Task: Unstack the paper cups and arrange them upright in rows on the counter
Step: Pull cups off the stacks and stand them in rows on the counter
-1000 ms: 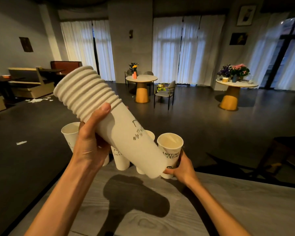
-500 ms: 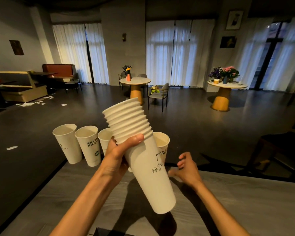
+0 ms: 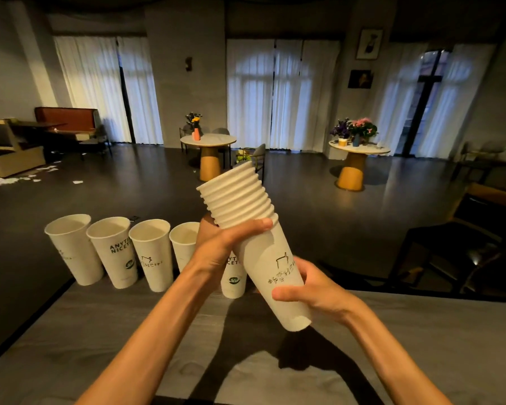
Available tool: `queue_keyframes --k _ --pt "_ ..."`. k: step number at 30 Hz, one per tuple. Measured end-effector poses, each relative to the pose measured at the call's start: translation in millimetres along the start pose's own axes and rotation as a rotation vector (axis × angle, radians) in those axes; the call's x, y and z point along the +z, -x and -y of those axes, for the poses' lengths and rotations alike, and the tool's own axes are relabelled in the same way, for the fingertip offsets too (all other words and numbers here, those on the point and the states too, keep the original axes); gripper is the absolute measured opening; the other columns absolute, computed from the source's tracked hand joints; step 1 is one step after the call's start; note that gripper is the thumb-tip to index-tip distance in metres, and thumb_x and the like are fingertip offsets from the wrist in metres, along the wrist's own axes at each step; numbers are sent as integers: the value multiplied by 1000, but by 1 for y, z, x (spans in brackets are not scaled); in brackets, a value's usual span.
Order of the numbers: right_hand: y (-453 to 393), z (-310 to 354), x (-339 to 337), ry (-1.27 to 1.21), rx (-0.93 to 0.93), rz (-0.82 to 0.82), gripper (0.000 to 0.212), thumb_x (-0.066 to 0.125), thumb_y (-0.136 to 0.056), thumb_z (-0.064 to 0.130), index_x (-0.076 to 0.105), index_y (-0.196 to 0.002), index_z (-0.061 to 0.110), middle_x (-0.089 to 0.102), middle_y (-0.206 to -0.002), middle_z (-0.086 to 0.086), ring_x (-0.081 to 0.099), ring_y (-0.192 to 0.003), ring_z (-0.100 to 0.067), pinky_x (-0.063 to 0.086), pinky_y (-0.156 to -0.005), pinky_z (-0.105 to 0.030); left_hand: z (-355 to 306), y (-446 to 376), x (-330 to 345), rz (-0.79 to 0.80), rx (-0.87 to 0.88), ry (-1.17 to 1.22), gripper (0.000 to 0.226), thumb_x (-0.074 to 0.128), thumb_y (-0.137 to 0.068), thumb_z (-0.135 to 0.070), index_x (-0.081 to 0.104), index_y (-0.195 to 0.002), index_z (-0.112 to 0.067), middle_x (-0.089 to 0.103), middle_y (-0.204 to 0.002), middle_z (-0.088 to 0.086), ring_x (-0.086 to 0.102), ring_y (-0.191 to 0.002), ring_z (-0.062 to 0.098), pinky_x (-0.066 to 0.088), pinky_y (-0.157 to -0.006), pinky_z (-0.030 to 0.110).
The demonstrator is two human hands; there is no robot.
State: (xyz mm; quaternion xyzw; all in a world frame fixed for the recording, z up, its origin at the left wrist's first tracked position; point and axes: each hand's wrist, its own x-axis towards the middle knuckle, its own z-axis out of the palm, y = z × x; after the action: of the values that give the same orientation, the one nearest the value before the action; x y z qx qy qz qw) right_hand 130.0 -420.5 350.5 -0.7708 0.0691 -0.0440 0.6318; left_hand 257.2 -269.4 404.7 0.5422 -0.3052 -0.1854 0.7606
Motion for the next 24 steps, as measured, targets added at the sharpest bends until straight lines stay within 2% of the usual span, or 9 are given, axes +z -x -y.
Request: queue_keyframes --k 4,8,11,13,14,16,18,22,24 --pt "-6 -23 -2 394 -34 -290 86 98 -49 40 50 -120 40 64 -114 19 61 -106 3 53 -86 -23 -12 -8 -3 -102 59 43 73 92 -44 -30 70 -111 -12 78 -97 2 74 -90 15 58 -73 26" --pt "-14 -65 -3 398 -10 -501 85 100 -43 36 48 -109 50 61 -106 27 57 -97 14 46 -73 -7 -27 -19 -19 -206 34 220 70 91 -47 -22 69 -113 -12 77 -96 -1 72 -93 16 60 -72 28" --pt "-31 -80 -4 316 106 -581 88 100 -42 37 51 -115 43 65 -114 15 63 -105 -5 56 -77 -23 -37 -22 -31 -266 -18 434 89 91 -48 -23 61 -131 -8 74 -115 8 72 -100 19 61 -72 32" --pt "-44 -85 -6 313 144 -552 91 99 -45 38 49 -120 40 66 -116 11 64 -107 -14 61 -67 -32 -40 -21 -37 -287 -25 482 89 91 -56 -17 57 -137 -7 73 -121 10 74 -96 18 61 -71 32" --pt "-51 -86 -5 315 146 -533 90 98 -48 38 49 -122 40 65 -114 12 65 -106 -15 63 -65 -37 -41 -19 -38 -290 -31 486 82 90 -61 -15 58 -136 -6 74 -117 9 75 -92 16 61 -69 31" --pt "-61 -86 -4 321 127 -524 90 97 -52 35 50 -128 35 65 -118 10 65 -110 -17 62 -79 -48 -41 -16 -41 -288 -44 494 67 82 -68 -18 62 -131 -7 76 -101 4 75 -83 13 61 -66 29" --pt "-72 -89 -5 335 114 -550 91 97 -52 31 51 -130 28 66 -124 5 62 -118 -18 56 -95 -47 -39 -14 -47 -294 -43 474 64 82 -66 -19 64 -127 -8 77 -99 4 75 -86 14 61 -67 29" --pt "-81 -93 -11 366 145 -572 93 99 -50 28 53 -130 23 66 -126 1 62 -118 -19 54 -98 -45 -37 -13 -56 -266 -25 411 109 101 -41 -32 58 -138 -7 68 -132 15 67 -120 27 59 -89 38" --pt "-81 -92 -11 369 145 -569 93 98 -51 27 52 -131 22 65 -127 0 61 -120 -20 52 -98 -44 -37 -14 -55 -244 -15 388 110 102 -36 -34 61 -135 -7 67 -134 17 65 -125 31 58 -95 41"
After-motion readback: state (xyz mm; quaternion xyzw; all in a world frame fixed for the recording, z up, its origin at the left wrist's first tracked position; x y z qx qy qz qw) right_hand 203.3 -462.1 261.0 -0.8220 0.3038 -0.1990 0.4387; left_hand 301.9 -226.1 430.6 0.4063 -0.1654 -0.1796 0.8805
